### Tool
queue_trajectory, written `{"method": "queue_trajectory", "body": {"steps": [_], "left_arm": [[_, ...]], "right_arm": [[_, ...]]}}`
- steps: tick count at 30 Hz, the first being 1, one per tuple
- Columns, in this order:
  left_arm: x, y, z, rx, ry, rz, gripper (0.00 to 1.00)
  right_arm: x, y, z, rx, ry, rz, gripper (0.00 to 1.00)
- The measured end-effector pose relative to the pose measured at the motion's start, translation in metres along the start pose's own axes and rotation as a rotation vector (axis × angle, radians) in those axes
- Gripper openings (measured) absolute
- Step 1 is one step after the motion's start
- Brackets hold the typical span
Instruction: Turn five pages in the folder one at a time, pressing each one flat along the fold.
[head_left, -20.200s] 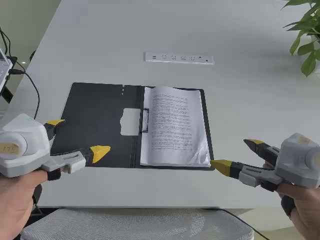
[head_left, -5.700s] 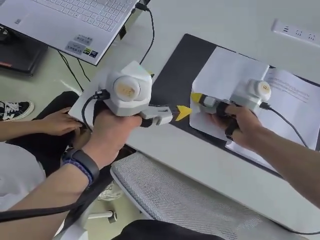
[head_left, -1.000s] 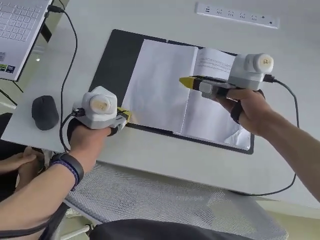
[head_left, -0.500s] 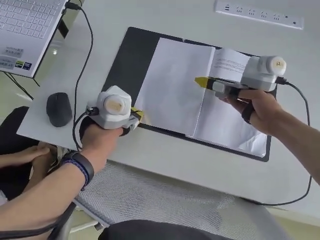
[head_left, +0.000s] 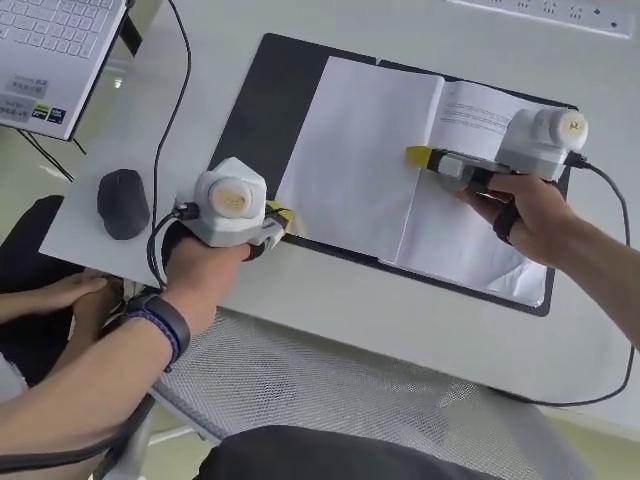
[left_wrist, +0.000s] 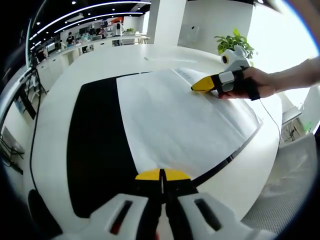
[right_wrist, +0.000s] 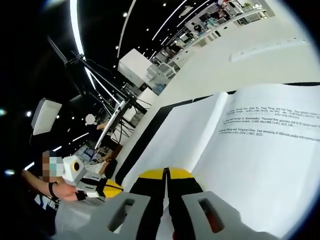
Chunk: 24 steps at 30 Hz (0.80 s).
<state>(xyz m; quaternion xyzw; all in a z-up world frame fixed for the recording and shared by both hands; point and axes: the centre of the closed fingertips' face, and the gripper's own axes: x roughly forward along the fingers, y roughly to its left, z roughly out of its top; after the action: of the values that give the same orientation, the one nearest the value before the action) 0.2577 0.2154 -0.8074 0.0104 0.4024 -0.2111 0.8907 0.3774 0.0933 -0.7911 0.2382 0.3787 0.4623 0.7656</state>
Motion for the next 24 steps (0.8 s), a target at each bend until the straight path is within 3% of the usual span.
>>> {"method": "queue_trajectory", "body": {"steps": [11, 16, 24], "left_arm": [[-0.001, 0.000, 0.000, -0.007, -0.003, 0.004, 0.00], [-0.001, 0.000, 0.000, -0.006, -0.002, 0.009, 0.00], [0.000, 0.001, 0.000, -0.014, -0.002, 0.007, 0.00]], "right_arm": [[0.003, -0.005, 0.004, 0.026, -0.013, 0.034, 0.00], [0.007, -0.021, 0.021, 0.068, -0.058, 0.022, 0.00], [0.020, -0.034, 0.045, 0.090, -0.081, 0.011, 0.00]]}}
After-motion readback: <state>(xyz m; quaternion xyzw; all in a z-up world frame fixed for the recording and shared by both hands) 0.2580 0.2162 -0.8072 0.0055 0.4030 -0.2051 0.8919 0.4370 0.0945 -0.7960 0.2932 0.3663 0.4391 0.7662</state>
